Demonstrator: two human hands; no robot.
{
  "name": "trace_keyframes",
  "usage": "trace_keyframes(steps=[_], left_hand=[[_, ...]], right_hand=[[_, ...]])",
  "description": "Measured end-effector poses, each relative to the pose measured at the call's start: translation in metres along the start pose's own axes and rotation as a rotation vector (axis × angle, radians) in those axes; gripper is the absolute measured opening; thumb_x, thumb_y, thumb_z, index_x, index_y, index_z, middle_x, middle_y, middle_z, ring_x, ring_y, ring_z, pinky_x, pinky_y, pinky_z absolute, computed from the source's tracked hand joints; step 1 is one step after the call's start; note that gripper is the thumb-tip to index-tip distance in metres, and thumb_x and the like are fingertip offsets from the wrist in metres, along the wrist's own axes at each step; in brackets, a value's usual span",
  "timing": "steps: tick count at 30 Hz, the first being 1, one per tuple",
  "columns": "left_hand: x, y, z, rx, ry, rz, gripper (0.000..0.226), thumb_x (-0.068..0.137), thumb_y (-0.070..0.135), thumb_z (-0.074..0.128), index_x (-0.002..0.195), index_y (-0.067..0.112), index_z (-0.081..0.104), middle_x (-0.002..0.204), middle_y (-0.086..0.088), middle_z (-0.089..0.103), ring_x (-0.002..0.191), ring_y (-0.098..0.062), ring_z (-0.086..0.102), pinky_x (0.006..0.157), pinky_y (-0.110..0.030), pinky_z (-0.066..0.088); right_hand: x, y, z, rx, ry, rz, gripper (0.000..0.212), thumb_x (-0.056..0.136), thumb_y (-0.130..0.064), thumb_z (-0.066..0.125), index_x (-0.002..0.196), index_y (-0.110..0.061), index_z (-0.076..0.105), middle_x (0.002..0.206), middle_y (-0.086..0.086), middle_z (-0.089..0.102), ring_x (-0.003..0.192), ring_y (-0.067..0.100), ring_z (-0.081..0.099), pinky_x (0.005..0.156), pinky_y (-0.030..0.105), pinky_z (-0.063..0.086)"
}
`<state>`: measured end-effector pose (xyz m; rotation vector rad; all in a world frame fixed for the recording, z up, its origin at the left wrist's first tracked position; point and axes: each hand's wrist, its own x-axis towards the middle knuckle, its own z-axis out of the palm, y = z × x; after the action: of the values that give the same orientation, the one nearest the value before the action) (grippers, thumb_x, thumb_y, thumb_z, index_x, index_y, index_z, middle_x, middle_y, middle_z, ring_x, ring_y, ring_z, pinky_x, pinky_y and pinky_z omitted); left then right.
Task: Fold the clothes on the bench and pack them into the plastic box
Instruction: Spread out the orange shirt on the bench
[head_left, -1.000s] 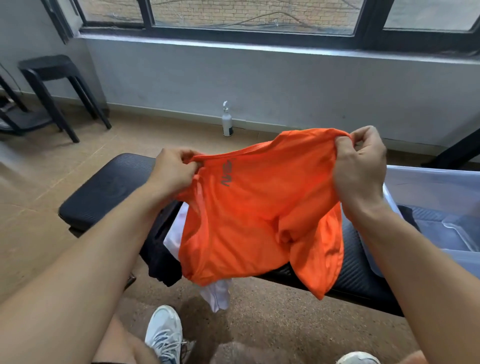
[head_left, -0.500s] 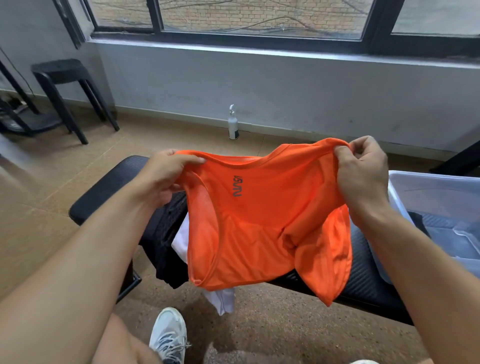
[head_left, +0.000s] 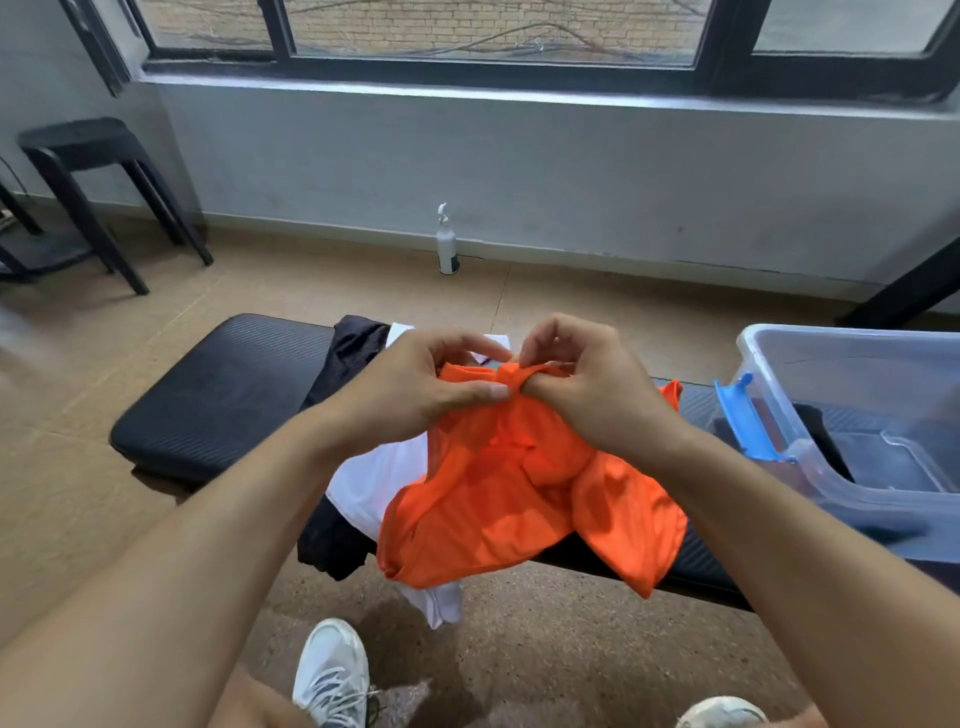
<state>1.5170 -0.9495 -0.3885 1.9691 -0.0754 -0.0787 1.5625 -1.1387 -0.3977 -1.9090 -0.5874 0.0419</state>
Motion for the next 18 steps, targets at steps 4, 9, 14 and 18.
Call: trace_keyframes(steps=[4,9,14,18], left_hand=[[0.002,-0.004,-0.001,0.056,-0.001,-0.010,0.016,0.083,0.021,0.082,0.098,0.022,0.078,0.086,0.000,0.078,0.078,-0.009,0.072,0.076,-0.031,0.060],[0.006,-0.008,0.002,0.186,0.071,0.046,0.004,0.083,0.018,0.082,0.085,0.017,0.078,0.073,-0.002,0.074,0.062,-0.006,0.062,0.059,-0.022,0.050],[0.015,-0.023,-0.011,0.377,0.322,0.096,0.013,0.084,0.017,0.077,0.077,0.027,0.072,0.077,0.008,0.072,0.070,-0.007,0.064,0.065,-0.025,0.050],[0.022,-0.036,-0.023,0.440,0.513,-0.008,0.006,0.085,0.019,0.075,0.083,0.025,0.074,0.086,0.002,0.073,0.085,-0.018,0.066,0.076,-0.027,0.046]], right_hand=[[-0.005,0.002,0.000,-0.123,-0.019,-0.048,0.019,0.076,0.002,0.074,0.076,-0.015,0.065,0.071,-0.010,0.069,0.062,0.001,0.061,0.062,0.018,0.049],[-0.006,0.006,-0.003,-0.250,-0.014,-0.012,0.024,0.072,-0.019,0.086,0.082,-0.024,0.064,0.074,-0.010,0.065,0.061,0.003,0.055,0.056,0.019,0.042],[-0.012,-0.004,-0.016,-0.397,-0.255,0.075,0.034,0.068,-0.041,0.090,0.087,-0.027,0.065,0.077,-0.005,0.066,0.063,0.007,0.056,0.056,0.023,0.041],[-0.016,-0.018,-0.029,-0.441,-0.353,0.115,0.032,0.071,-0.046,0.087,0.075,-0.020,0.069,0.064,-0.009,0.065,0.054,0.002,0.056,0.048,0.013,0.039]])
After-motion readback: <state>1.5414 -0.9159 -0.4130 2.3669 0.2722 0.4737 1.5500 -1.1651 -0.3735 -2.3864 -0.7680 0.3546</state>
